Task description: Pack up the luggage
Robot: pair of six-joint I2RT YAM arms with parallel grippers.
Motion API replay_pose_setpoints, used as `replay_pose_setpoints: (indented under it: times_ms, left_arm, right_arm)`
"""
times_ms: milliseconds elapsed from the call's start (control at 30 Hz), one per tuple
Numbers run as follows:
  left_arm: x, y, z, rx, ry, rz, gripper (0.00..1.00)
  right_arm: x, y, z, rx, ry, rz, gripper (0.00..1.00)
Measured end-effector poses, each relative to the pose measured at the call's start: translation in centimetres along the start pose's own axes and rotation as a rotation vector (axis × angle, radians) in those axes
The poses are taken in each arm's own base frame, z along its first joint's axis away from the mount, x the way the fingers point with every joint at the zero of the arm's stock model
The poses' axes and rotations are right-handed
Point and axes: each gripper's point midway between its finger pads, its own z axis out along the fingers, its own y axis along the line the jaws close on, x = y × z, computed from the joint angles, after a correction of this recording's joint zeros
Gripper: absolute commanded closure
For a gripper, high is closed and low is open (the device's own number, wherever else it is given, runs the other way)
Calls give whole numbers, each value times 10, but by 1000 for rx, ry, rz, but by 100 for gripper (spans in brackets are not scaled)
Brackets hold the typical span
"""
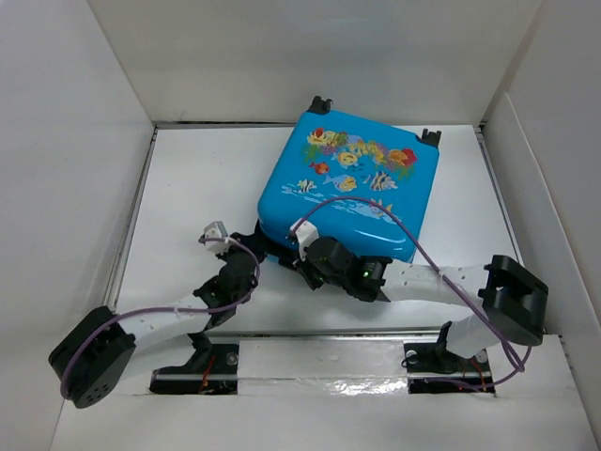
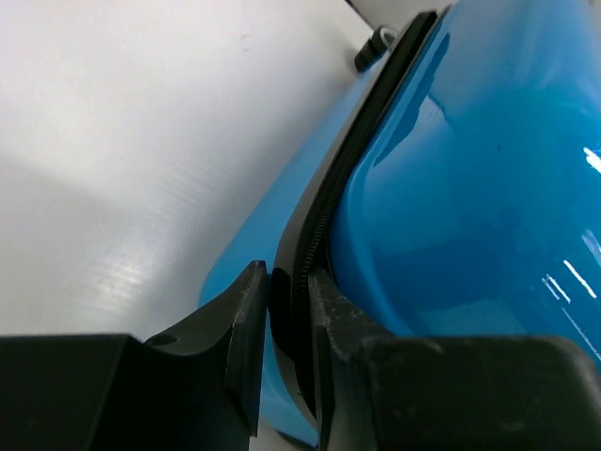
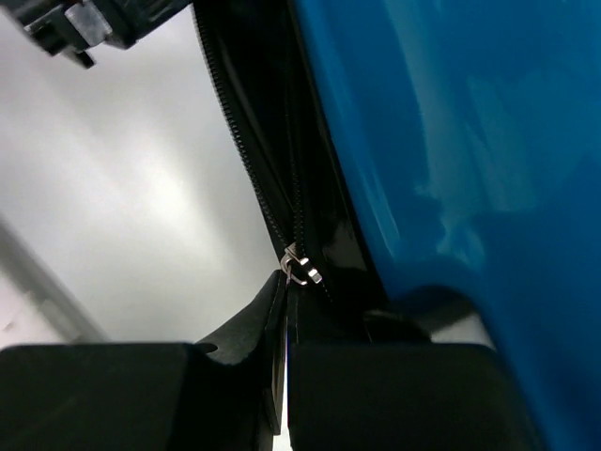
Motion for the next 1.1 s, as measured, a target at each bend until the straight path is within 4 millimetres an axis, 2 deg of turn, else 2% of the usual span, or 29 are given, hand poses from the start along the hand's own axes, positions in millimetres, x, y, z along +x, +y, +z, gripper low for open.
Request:
replay_pose_setpoints:
  times_ms: [100, 167, 267, 367, 433, 467, 500, 567, 667, 733, 833, 933, 1033, 1067, 1100]
  left_arm:
    - [-1, 8, -20, 2, -45, -72, 100]
    - [1, 12, -32, -6, -70, -87, 100]
    - [9, 9, -53, 4, -94, -77, 100]
    - [27, -8, -75, 70, -53, -98, 100]
    - [44, -21, -89, 122, 6, -135, 100]
    - [64, -31, -101, 164, 117, -160, 100]
    - [86, -42, -120, 219, 224, -147, 100]
    - [122, -45, -149, 269, 400, -99, 100]
    - [144, -37, -157, 265, 483, -29, 100]
    - [153, -44, -156, 261, 497, 17, 100]
    - [162, -74, -153, 289, 505, 53, 100]
    - [156, -103, -147, 332, 498, 44, 100]
    - [132, -113, -134, 353, 458, 32, 99]
    - [118, -117, -129, 360, 438, 16, 94]
    - [101, -122, -123, 371, 416, -6, 85]
  right_arm:
    - [7, 19, -4, -39, 34, -25, 100]
    - [10, 22, -9, -45, 45, -37, 100]
    - [17, 14, -20, -94, 62, -43, 100]
    - [22, -9, -36, -183, 98, -8, 100]
    - [22, -23, -39, -221, 118, 3, 100]
    - [16, -28, -38, -239, 108, 4, 100]
    - [6, -31, -32, -250, 94, -1, 100]
    - [-15, -32, -8, -258, 65, -10, 100]
    - [-40, -34, 20, -250, 21, -16, 100]
    - [-42, -39, 24, -234, 7, -35, 100]
    - [-25, -44, 4, -212, -15, -64, 100]
    - [4, -57, -41, -173, -53, -32, 100]
    - [32, -72, -79, -129, -100, 51, 100]
    - [39, -77, -88, -107, -118, 80, 100]
    - [44, -81, -96, -84, -135, 109, 100]
